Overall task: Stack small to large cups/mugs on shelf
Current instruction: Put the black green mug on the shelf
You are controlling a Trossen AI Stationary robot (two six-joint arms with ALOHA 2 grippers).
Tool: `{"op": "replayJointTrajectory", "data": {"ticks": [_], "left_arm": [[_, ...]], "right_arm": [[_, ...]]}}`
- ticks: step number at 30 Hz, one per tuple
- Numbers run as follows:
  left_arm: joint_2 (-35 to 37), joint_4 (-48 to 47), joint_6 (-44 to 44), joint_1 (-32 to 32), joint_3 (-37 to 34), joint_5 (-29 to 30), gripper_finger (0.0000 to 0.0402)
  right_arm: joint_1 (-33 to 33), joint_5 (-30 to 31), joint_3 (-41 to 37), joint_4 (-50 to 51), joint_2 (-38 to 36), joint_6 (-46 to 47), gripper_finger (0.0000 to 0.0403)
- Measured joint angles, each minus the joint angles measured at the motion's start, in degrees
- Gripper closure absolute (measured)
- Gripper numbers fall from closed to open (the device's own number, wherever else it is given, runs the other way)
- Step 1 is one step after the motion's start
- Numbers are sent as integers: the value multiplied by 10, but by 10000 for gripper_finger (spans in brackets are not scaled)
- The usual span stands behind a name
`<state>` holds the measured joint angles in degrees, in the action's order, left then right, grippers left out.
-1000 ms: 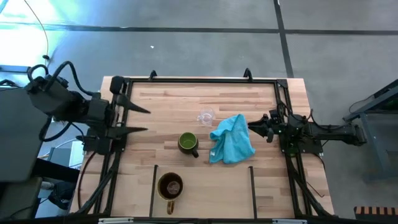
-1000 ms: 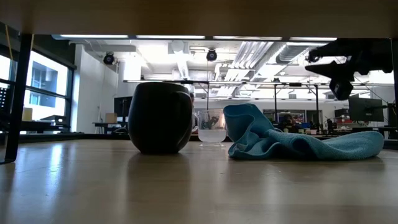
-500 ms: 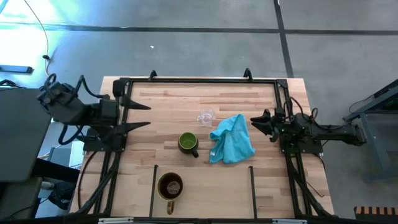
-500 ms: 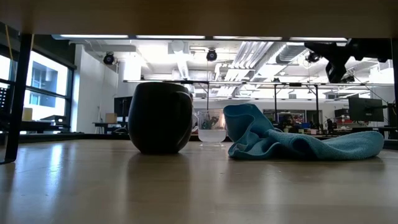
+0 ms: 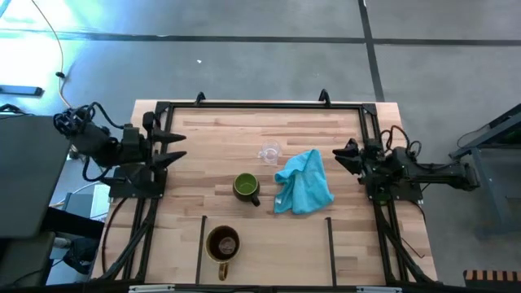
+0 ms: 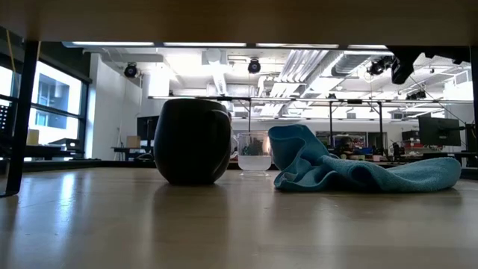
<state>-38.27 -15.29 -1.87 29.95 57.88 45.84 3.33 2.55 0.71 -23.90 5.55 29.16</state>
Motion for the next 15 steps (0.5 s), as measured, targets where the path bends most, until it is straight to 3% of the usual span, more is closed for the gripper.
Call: {"op": "replayJointTrajectory", "data": {"ticks": [7,15], "left_arm": [[73,54,8,0,-109,44,218],[88,51,25,0,-150,112,218]], "right_arm": [[0,0,0,-9,1,-7,263],[0,0,1,-52,11,-8,263]]}}
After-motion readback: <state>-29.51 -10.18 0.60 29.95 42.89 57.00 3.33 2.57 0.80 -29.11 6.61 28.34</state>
